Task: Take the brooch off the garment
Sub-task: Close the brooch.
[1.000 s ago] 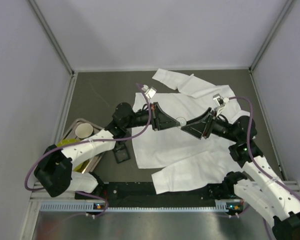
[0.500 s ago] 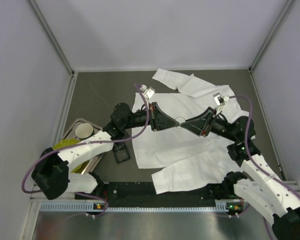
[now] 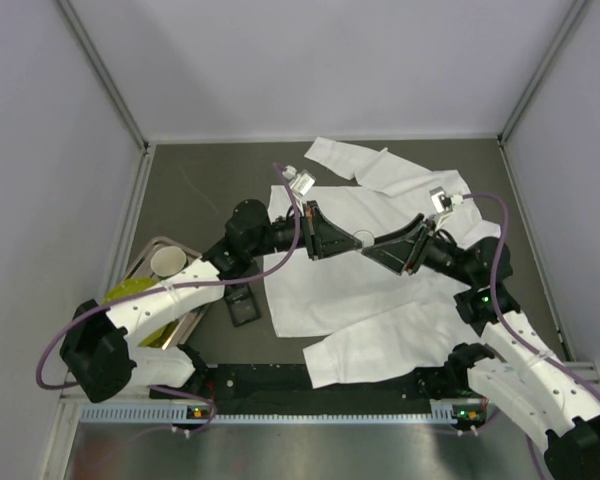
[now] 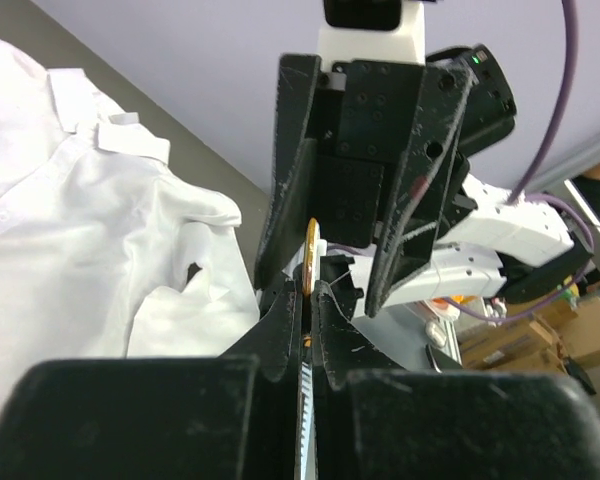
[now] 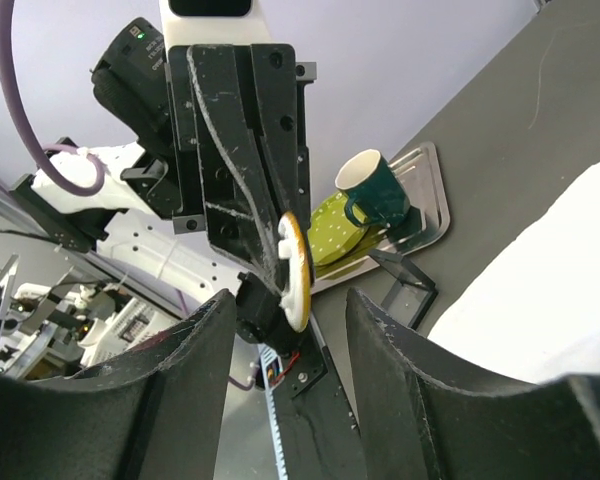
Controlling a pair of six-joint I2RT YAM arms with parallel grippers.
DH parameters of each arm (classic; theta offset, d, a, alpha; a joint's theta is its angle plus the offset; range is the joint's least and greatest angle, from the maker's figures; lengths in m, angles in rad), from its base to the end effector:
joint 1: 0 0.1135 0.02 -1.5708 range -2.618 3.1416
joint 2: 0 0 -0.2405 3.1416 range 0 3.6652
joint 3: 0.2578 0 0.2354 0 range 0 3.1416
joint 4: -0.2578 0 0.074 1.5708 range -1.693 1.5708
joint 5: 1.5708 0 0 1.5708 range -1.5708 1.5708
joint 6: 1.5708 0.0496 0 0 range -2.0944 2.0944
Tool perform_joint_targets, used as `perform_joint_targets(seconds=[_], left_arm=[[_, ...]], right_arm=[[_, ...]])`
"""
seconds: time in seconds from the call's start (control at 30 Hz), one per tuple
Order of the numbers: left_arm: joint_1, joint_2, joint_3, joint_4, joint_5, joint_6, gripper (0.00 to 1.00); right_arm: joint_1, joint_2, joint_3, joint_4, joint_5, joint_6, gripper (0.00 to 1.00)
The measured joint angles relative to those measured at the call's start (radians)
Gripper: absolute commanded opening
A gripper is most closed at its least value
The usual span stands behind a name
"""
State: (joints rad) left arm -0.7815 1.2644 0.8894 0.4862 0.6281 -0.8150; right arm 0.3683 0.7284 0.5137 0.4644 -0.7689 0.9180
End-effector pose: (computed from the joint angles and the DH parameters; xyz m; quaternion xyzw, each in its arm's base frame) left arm 0.1886 -0.2282 0.3279 0.2196 0.6379 -0.6514 0.3473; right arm 0.1573 0.0977 0.3108 -0.1307 0.6278 0.6231 0.4478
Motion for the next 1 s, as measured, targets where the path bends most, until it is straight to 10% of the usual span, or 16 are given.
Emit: perform_joint_targets(seconds=[1.0], left_arm=[[-0.059,-0.050,0.089,-0.302,-0.211,0.135,0.00]], right_arm=[[0.068,0.052,-0.011,0.023,0.103,-0.013,0.32]])
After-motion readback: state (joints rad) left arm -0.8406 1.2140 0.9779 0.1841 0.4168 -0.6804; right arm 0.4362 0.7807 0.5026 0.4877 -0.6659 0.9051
